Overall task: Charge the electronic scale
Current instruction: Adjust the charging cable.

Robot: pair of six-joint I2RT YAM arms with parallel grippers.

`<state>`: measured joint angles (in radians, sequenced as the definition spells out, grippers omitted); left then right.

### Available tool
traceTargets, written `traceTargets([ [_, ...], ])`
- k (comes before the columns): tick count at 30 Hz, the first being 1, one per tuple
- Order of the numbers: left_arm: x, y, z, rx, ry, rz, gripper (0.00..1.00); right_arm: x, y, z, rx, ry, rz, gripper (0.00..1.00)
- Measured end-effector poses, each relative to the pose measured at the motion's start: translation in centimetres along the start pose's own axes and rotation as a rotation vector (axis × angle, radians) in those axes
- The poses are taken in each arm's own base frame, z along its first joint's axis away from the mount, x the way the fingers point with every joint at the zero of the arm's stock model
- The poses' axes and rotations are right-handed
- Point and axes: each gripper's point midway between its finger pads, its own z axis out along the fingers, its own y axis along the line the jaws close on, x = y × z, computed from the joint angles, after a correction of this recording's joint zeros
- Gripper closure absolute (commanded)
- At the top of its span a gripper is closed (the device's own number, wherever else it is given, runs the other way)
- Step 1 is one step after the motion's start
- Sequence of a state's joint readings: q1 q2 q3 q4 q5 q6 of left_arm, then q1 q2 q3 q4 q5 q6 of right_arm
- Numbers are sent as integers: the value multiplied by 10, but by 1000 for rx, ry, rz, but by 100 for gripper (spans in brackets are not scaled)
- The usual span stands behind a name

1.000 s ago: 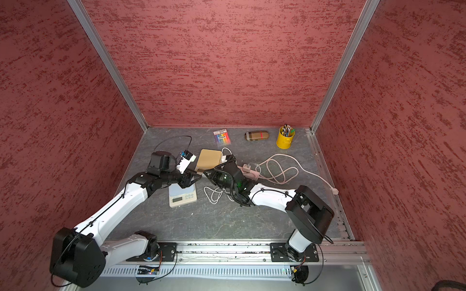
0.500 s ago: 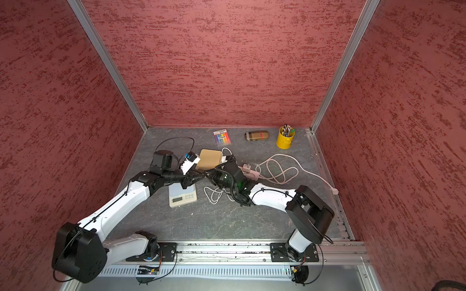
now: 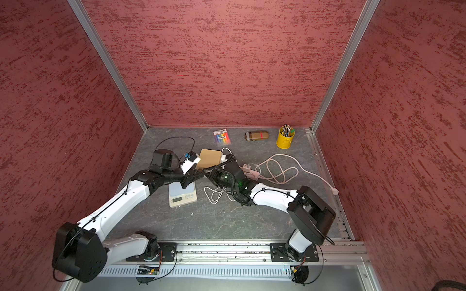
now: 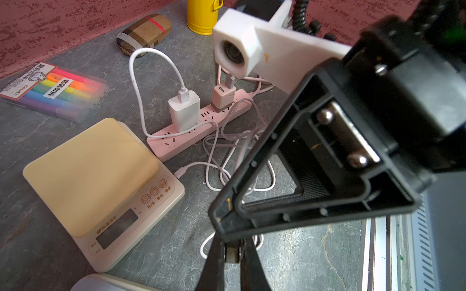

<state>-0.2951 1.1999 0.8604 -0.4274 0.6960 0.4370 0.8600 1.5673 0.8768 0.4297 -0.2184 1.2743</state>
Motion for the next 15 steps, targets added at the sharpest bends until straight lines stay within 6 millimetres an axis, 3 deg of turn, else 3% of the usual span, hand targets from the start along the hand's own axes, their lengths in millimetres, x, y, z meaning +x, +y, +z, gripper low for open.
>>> traceTargets([
  [6, -4, 11, -15, -19, -1, 18, 100, 11, 14, -52, 114, 73, -411, 69],
  [11, 3, -1, -17, 41, 15, 105, 100, -2, 70, -84, 151, 97, -860, 58],
  [13, 7, -13, -20, 89, 19, 168, 100, -10, 93, -89, 152, 95, -1067, 56],
  [15, 9, -21, -23, 119, 14, 208, 100, -12, 99, -86, 151, 120, -1236, 56],
])
